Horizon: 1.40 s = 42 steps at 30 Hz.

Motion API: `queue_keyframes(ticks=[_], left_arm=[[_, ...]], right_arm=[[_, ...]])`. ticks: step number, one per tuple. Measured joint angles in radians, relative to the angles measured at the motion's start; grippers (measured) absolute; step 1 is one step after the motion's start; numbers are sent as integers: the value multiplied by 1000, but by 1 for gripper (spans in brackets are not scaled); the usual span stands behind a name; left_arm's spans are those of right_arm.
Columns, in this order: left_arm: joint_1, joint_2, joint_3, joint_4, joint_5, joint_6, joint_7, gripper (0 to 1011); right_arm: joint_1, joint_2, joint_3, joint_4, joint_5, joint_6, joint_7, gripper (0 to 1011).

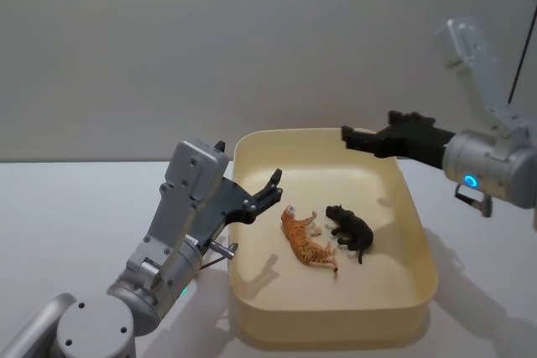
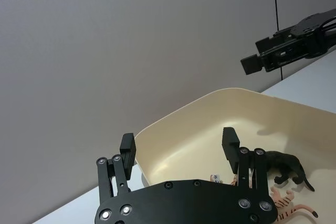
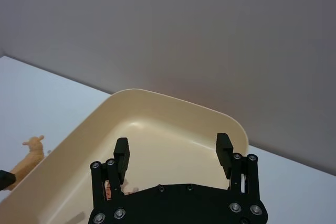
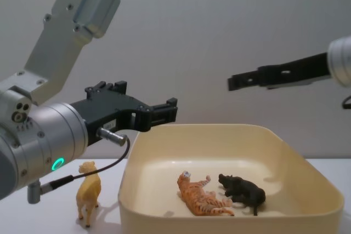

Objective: Pick up the toy alternately with two hands and place it into the central storage box.

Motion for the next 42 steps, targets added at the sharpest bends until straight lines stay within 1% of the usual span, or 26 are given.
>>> queue_keyframes(ticks=[4, 10, 17, 18, 22, 23, 26, 27, 30, 32, 33, 38, 39, 42], left_arm=[[0, 0, 0, 0, 0, 0, 0, 1001], [6, 6, -3, -8, -8, 15, -3, 1001], [30, 29, -12, -44, -42, 70, -2, 1002], [38, 37, -16, -56, -54, 88, 5, 1001], [62, 56, -23, -85, -83, 126, 30, 1001], [72, 63, -27, -96, -98, 141, 45, 1001], [88, 74, -33, -114, -118, 157, 67, 1001], [96, 79, -36, -122, -131, 167, 82, 1001], [112, 90, -44, -139, -156, 178, 112, 1001], [131, 101, -53, -156, -189, 185, 147, 1001], [131, 101, -53, -156, -189, 185, 147, 1001], [159, 120, -73, -184, -246, 197, 195, 1001], [159, 120, -73, -184, -246, 197, 195, 1001], [170, 130, -82, -198, -270, 219, 206, 1001]], right_arm=[[-16, 15, 11, -22, -3, -9, -31, 1003], [-29, 25, 19, -39, -5, -16, -55, 1003], [-39, 34, 26, -53, -6, -21, -75, 1003], [-40, 35, 27, -55, -7, -22, -77, 1003], [-43, 38, 29, -59, -7, -24, -84, 1003], [-44, 38, 30, -60, -7, -24, -85, 1003], [-46, 40, 31, -62, -7, -25, -88, 1003], [-46, 40, 31, -63, -7, -26, -89, 1003], [-48, 41, 32, -65, -8, -26, -92, 1003], [-48, 42, 33, -66, -8, -26, -93, 1003], [-49, 42, 33, -66, -8, -27, -94, 1003], [-50, 43, 33, -68, -8, -27, -96, 1003], [-50, 43, 33, -68, -8, -27, -97, 1003], [-50, 44, 34, -69, -8, -27, -98, 1003]])
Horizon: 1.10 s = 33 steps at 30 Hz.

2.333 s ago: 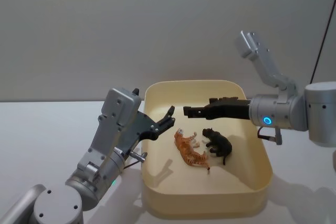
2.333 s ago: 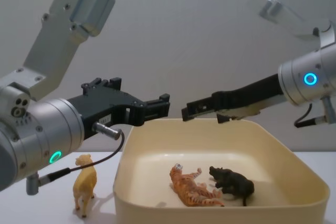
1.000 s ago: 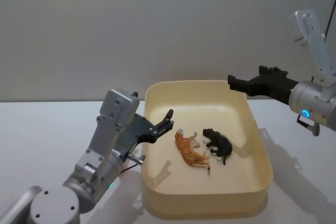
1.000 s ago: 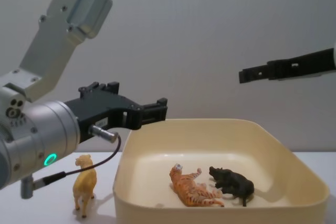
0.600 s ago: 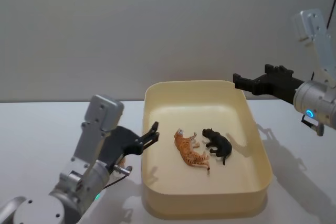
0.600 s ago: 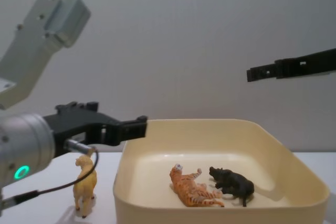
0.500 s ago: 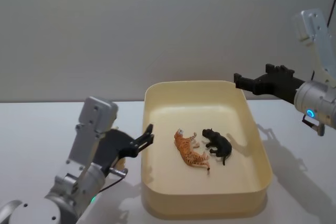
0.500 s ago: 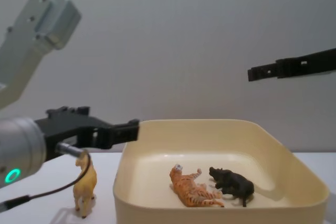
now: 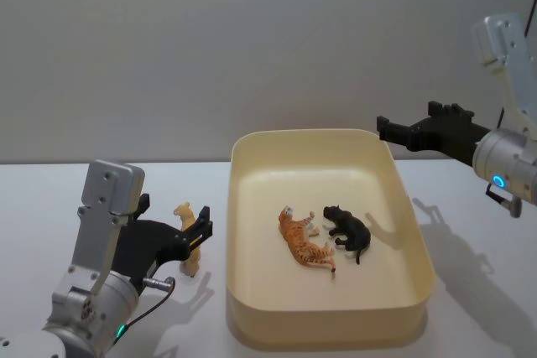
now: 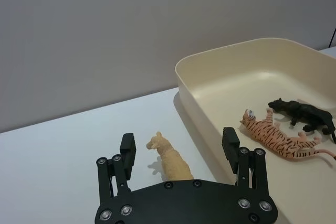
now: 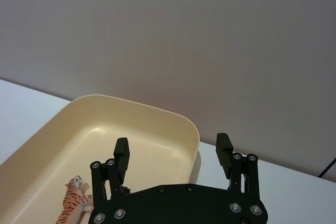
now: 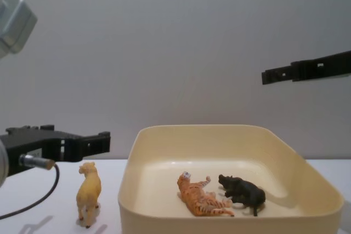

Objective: Pick up the toy alternately with two hands and place it into the central storage box.

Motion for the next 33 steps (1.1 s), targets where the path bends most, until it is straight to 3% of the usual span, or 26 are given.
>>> queue_keyframes(ticks=[9, 18, 33], left_arm=[[1, 19, -12, -17, -11, 87, -26, 1001], [-34, 19, -15, -4, 33, 200, -90, 1001], [-74, -10, -20, 51, 69, 265, -117, 1001]], right_arm=[[-1, 1, 1, -1, 0, -1, -1, 1003], [-1, 1, 1, -2, 0, -1, -2, 1003], [-1, 1, 1, -2, 0, -1, -3, 1003]])
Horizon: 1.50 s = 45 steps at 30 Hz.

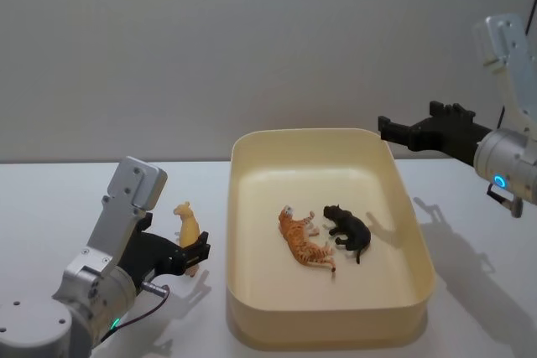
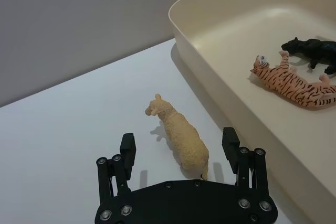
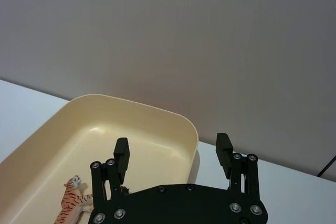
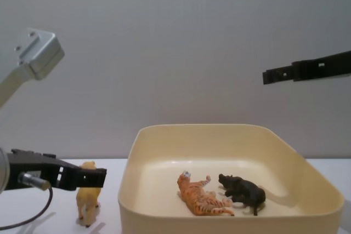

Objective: Pick up the toy alternately with two hands and place it into the central storage box.

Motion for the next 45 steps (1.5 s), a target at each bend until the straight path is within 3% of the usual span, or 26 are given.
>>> queue_keyframes(ticks=[30, 35, 45], left_arm=[[-95, -81, -2, 159, 36, 51, -64, 999], [-101, -86, -2, 170, 37, 56, -66, 910], [-108, -92, -3, 182, 39, 62, -68, 601]], right_arm=[[0, 0, 0, 0, 0, 0, 0, 1003], [0, 0, 0, 0, 0, 0, 0, 1003], [0, 0, 0, 0, 0, 0, 0, 1003]])
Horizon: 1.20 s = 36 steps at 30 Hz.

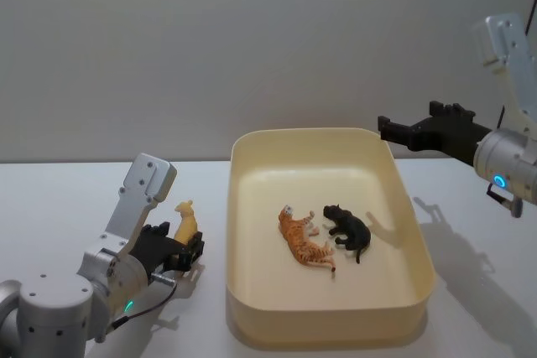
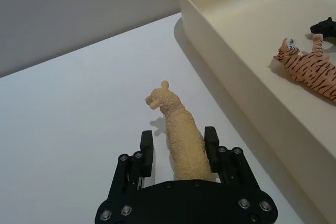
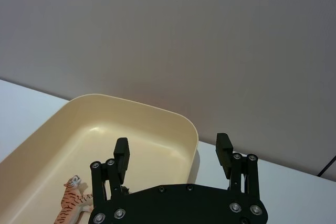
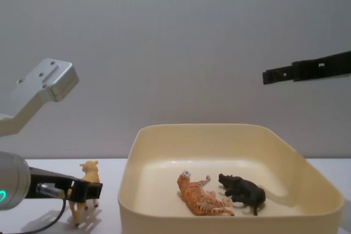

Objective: Pick up the toy alternately with two hands and place it into the central storage box.

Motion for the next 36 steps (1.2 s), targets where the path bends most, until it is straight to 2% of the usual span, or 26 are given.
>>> queue_keyframes(ticks=[1, 2, 3, 6, 9, 23, 30, 36], left_arm=[[0, 0, 0, 1, 0, 0, 0, 588], [-1, -1, 0, 1, 0, 0, -1, 516], [-1, -1, 0, 1, 1, 0, -1, 516], [-1, -1, -1, 2, 1, 0, -2, 392], [-1, -1, -1, 1, 4, -1, -5, 339], [-17, 12, -18, -59, 35, -11, -38, 339], [-45, 16, -27, -96, 56, -5, -86, 336], [-81, 10, -29, -106, 77, 4, -154, 339]], right_arm=[[0, 0, 0, 0, 0, 0, 0, 1003], [0, 0, 0, 0, 0, 0, 0, 1003], [0, 0, 0, 0, 0, 0, 0, 1003], [0, 0, 0, 0, 0, 0, 0, 1003], [0, 0, 0, 0, 0, 0, 0, 1003], [0, 0, 0, 0, 0, 0, 0, 1003], [0, 0, 0, 0, 0, 0, 0, 1003], [0, 0, 0, 0, 0, 0, 0, 1003]])
